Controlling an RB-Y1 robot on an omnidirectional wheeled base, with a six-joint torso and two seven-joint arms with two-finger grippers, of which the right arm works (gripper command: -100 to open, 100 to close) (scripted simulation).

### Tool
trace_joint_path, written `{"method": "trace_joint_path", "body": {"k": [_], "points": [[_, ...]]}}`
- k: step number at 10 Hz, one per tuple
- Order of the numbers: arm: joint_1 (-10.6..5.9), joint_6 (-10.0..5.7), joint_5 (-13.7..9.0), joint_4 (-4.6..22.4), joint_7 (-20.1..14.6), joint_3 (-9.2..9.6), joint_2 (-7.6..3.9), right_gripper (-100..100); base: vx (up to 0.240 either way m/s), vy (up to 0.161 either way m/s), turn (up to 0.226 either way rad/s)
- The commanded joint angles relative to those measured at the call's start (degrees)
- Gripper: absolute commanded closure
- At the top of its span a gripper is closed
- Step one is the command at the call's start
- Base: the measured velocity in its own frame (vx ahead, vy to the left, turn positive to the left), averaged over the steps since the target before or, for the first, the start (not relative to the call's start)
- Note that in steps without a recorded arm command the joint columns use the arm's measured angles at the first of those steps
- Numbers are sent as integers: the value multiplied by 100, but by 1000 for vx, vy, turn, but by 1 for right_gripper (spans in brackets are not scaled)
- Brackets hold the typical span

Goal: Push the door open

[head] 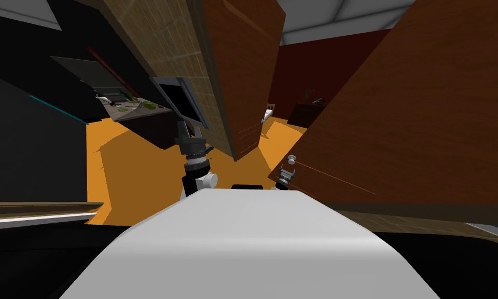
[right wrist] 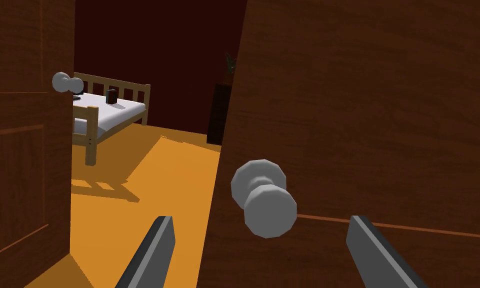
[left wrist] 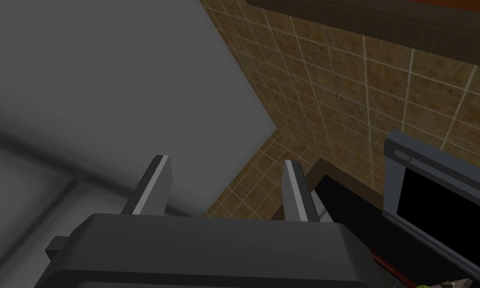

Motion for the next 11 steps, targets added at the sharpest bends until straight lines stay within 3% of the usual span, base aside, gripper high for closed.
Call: {"method": "trace_joint_path", "body": {"k": [1,8,11], "points": [[-44,-67,-118,200,-178,-6,51,-100,-25,-128,299],[-124,-258,-559,802,-768,-11,381,-100,-87,-129,230],[-110,-249,-534,765,-748,-20,187,-100,36,-74,20]]}}
